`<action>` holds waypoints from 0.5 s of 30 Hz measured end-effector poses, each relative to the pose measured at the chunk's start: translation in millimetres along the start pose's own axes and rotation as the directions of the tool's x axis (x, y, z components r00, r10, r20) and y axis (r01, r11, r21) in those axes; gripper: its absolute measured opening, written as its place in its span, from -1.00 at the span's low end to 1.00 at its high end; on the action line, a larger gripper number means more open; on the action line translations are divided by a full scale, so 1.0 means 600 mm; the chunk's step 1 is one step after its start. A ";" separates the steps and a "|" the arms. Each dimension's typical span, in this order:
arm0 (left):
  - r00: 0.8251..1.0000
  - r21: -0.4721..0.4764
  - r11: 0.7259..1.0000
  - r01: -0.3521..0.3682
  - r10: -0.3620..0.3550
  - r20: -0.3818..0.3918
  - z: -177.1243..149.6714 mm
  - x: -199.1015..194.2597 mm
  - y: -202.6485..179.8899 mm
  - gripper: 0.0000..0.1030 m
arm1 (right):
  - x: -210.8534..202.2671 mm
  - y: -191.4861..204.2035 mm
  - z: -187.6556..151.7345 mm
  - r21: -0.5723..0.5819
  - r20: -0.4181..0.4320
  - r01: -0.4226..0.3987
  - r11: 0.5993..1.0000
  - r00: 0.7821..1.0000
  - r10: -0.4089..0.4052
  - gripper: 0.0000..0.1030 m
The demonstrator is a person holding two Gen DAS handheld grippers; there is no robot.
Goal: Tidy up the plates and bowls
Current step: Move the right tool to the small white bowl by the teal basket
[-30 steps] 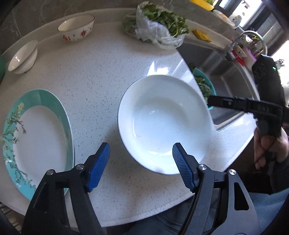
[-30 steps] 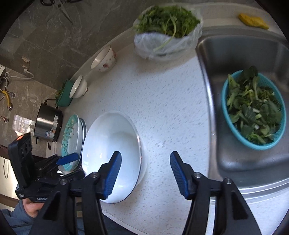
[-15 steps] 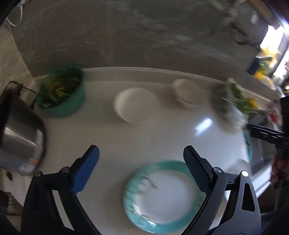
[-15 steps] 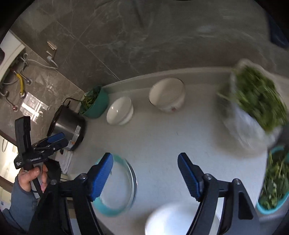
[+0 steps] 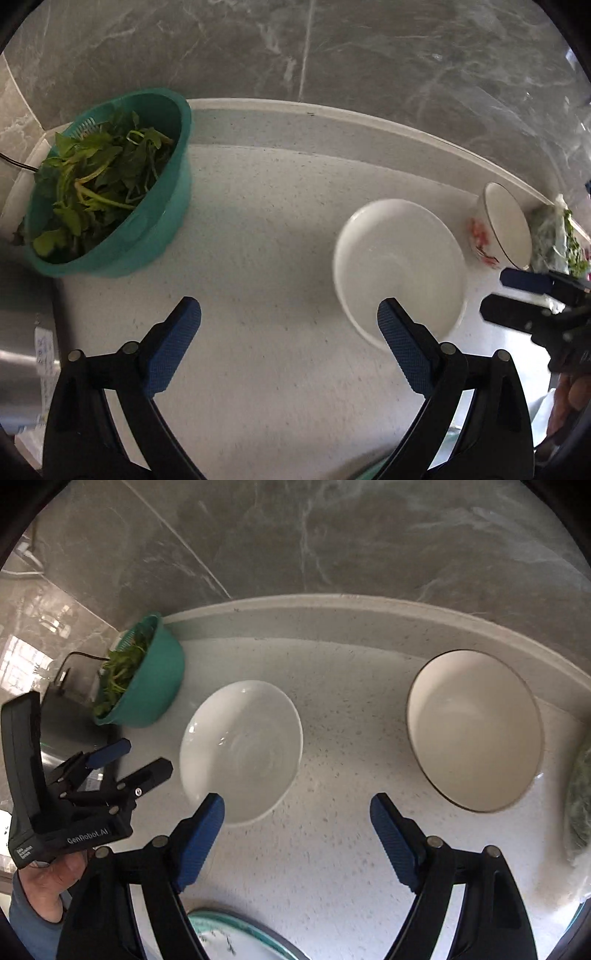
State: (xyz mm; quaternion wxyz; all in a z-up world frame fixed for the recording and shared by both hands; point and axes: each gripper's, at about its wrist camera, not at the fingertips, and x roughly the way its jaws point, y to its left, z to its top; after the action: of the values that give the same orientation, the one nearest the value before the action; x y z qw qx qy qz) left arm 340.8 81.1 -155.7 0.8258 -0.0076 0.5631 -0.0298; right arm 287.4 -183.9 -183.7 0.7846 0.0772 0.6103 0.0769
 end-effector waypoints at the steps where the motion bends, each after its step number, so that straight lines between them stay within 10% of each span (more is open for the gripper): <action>1: 1.000 0.003 1.000 0.002 -0.002 -0.008 0.005 0.010 0.002 0.90 | 0.009 0.000 0.005 0.004 -0.007 0.006 1.000 1.000 -0.006 0.62; 15: 0.996 0.051 0.999 -0.018 0.022 -0.092 0.030 0.111 -0.013 0.83 | 0.087 0.000 0.036 0.064 -0.055 0.017 0.998 0.998 -0.013 0.43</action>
State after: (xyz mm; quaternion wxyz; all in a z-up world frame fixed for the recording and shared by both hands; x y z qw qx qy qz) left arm 381.6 68.8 -210.9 0.7991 0.0201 0.5997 -0.0358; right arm 321.4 -173.4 -228.0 0.7654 0.0956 0.6342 0.0535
